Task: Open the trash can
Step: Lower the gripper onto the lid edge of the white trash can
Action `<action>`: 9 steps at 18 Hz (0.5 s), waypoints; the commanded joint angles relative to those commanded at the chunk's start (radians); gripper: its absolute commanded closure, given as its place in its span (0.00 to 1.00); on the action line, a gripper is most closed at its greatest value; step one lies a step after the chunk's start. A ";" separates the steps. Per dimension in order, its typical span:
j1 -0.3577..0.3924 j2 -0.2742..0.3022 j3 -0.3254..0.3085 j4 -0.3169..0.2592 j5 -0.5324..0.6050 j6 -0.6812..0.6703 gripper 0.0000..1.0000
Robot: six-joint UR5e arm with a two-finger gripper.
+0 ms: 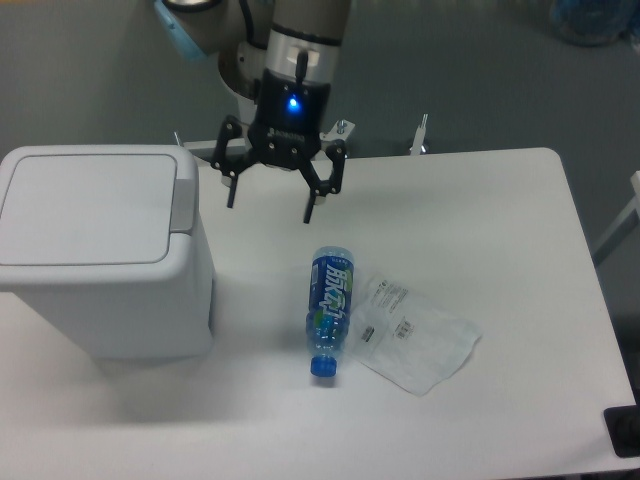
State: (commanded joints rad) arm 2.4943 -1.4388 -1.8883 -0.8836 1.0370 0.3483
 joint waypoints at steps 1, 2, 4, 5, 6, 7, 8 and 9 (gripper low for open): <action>-0.003 -0.005 0.003 0.000 -0.002 -0.002 0.00; -0.014 -0.008 0.003 0.000 -0.002 -0.002 0.00; -0.031 -0.011 0.000 0.000 -0.003 -0.002 0.00; -0.037 -0.011 -0.002 -0.001 -0.003 -0.002 0.00; -0.040 -0.012 -0.003 -0.002 -0.006 -0.002 0.00; -0.049 -0.012 -0.006 -0.003 -0.005 -0.002 0.00; -0.057 -0.018 -0.011 -0.002 -0.002 -0.002 0.00; -0.061 -0.025 -0.011 -0.003 -0.003 -0.002 0.00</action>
State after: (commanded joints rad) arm 2.4329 -1.4634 -1.8991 -0.8866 1.0339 0.3467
